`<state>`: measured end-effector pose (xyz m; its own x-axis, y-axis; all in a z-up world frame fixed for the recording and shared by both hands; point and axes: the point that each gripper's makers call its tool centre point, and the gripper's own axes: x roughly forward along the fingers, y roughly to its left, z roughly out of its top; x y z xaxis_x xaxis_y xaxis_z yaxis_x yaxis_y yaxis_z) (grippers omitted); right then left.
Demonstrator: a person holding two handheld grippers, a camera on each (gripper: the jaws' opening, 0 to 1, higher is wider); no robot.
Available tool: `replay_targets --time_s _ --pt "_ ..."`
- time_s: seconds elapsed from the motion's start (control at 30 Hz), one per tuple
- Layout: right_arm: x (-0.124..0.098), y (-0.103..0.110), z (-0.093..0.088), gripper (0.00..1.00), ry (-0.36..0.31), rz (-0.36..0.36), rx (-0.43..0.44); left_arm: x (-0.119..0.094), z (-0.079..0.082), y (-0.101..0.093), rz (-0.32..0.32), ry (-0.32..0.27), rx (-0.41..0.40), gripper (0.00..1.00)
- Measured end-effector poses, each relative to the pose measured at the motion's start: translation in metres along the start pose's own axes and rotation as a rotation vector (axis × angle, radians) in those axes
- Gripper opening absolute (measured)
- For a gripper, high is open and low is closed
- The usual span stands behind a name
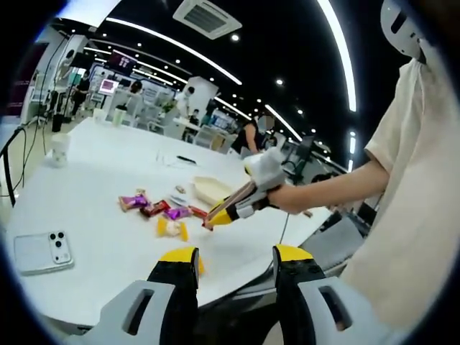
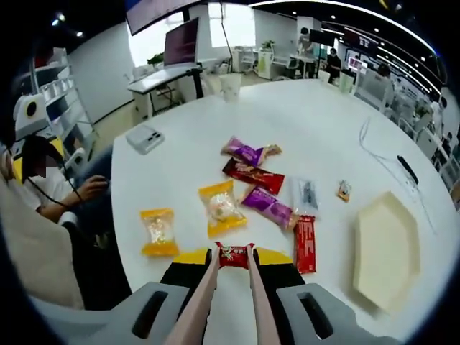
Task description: Place the target food into the container with the food tongs after gripping and lifting it, then release it inside without dropping or visibly crushing the food.
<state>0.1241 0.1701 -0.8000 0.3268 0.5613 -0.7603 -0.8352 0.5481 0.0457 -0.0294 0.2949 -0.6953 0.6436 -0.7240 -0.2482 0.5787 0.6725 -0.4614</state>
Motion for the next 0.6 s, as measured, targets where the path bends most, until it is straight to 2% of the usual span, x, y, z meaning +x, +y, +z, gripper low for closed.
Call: replay_targets --time_s 0.2,0.6 --pt "-0.009 -0.003 0.009 0.22 -0.020 -0.004 -0.006 -0.001 0.004 -0.001 -0.004 -0.017 -0.004 0.41" --pt "-0.033 -0.014 0.025 0.22 -0.073 -0.041 0.004 0.005 0.007 -0.004 -0.030 -0.007 0.015 0.40"
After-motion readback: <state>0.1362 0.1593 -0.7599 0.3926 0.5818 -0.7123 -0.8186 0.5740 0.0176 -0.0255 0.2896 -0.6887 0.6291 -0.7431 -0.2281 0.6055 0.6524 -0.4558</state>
